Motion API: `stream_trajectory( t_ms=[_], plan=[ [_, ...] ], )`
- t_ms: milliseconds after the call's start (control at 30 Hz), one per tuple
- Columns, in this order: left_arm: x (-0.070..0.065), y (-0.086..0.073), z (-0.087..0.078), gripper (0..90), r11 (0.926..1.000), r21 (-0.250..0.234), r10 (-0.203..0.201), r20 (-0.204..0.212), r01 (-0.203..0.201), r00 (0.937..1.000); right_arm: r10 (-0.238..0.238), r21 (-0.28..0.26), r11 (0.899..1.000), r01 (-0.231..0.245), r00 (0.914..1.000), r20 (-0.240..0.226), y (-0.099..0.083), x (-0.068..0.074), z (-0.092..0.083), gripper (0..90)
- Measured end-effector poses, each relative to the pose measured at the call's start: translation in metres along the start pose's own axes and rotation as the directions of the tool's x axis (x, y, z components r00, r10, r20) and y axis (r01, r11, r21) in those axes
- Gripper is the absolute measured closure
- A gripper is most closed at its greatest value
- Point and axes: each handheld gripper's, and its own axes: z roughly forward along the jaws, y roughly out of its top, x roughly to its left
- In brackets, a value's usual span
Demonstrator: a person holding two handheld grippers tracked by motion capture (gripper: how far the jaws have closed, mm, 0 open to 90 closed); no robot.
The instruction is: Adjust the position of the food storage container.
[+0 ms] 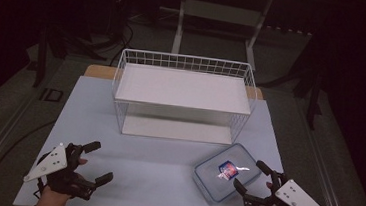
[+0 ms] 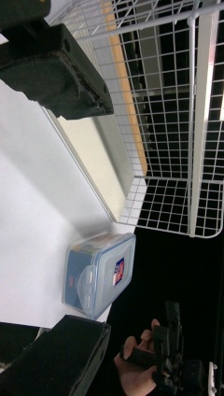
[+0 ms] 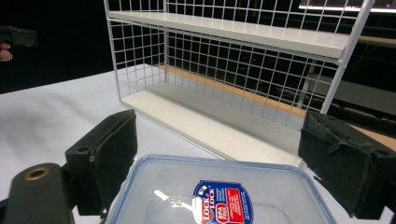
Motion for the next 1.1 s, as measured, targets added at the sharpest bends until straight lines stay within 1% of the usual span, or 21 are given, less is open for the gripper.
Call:
stream_trajectory(
  t_ms=[67,167,200,267,300,333,367,433,533,600,633,700,800,900,967,1033,1100],
  plan=[
    [0.000,0.000,-0.001,0.0,1.0000,-0.007,-0.001,-0.002,0.001,1.0000,0.024,-0.005,1.000,-0.024,0.9996,-0.015,0.001,-0.001,-0.001,11.6],
    [0.000,0.000,-0.001,0.0,1.0000,-0.008,0.002,-0.001,-0.002,1.0000,0.040,-0.011,0.999,-0.041,0.9991,-0.015,0.006,-0.001,-0.002,11.6],
    [0.000,0.000,0.000,0.0,1.0000,-0.002,0.006,0.002,-0.006,1.0000,0.033,-0.011,0.999,-0.033,0.9994,0.008,0.008,0.001,-0.002,11.6],
    [0.000,0.000,0.000,0.0,0.9999,0.005,0.011,0.006,-0.011,0.9999,-0.003,-0.021,1.000,0.005,0.9977,0.068,0.011,0.006,-0.003,11.7],
    [-0.001,0.000,0.000,0.0,0.9999,0.005,0.011,0.008,-0.011,0.9999,-0.017,-0.028,0.999,0.019,0.9973,0.071,0.011,0.008,-0.004,11.6],
    [-0.001,0.000,0.000,0.0,0.9999,0.005,0.011,0.008,-0.011,0.9999,-0.017,-0.028,0.999,0.019,0.9973,0.071,0.011,0.008,-0.004,11.6],
    [0.000,0.000,0.000,0.0,0.9999,0.002,0.013,0.010,-0.013,0.9999,-0.024,-0.032,0.999,0.026,0.9973,0.070,0.013,0.012,-0.004,11.7],
    [0.000,0.000,0.000,0.0,1.0000,-0.001,0.009,0.010,-0.009,0.9999,-0.039,-0.013,0.999,0.040,0.9979,0.051,0.016,0.017,-0.003,13.3],
    [-0.001,0.001,0.000,0.0,1.0000,-0.002,0.008,0.012,-0.008,0.9999,-0.039,0.011,0.999,0.039,0.9988,0.030,0.016,0.021,-0.001,15.5],
    [-0.002,0.001,0.001,0.0,0.9999,-0.003,0.013,0.015,-0.013,0.9998,-0.030,0.042,0.999,0.030,0.9994,0.014,0.014,0.020,-0.002,23.8],
    [-0.002,0.001,0.001,0.0,0.9999,-0.004,0.013,0.015,-0.013,0.9998,-0.033,0.069,0.997,0.032,0.9993,0.018,0.013,0.020,-0.001,24.6],
    [-0.002,0.001,0.001,0.0,0.9999,-0.001,0.012,0.016,-0.012,0.9998,-0.014,0.114,0.993,0.014,0.9999,0.000,0.010,0.019,-0.001,29.4],
    [-0.002,0.001,0.002,0.0,0.9999,0.000,0.012,0.014,-0.012,0.9998,0.000,0.154,0.988,0.002,0.9999,-0.011,0.005,0.018,-0.002,34.1],
    [-0.002,0.001,0.002,0.0,1.0000,-0.002,0.007,0.014,-0.007,0.9999,0.031,0.177,0.984,-0.025,0.9992,-0.027,-0.001,0.016,-0.005,45.0],
    [-0.002,0.001,0.002,0.0,0.9999,-0.002,0.010,0.017,-0.010,0.9998,0.037,0.192,0.981,-0.029,0.9987,-0.036,-0.007,0.018,-0.006,52.3],
    [-0.003,0.001,0.003,0.0,0.9999,-0.002,0.012,0.020,-0.012,0.9997,0.040,0.219,0.975,-0.028,0.9981,-0.047,-0.013,0.019,-0.006,58.2],
    [-0.003,0.001,0.003,0.0,0.9999,-0.001,0.016,0.024,-0.016,0.9996,0.055,0.250,0.968,-0.034,0.9953,-0.080,-0.019,0.019,-0.005,64.0]
  ],
)
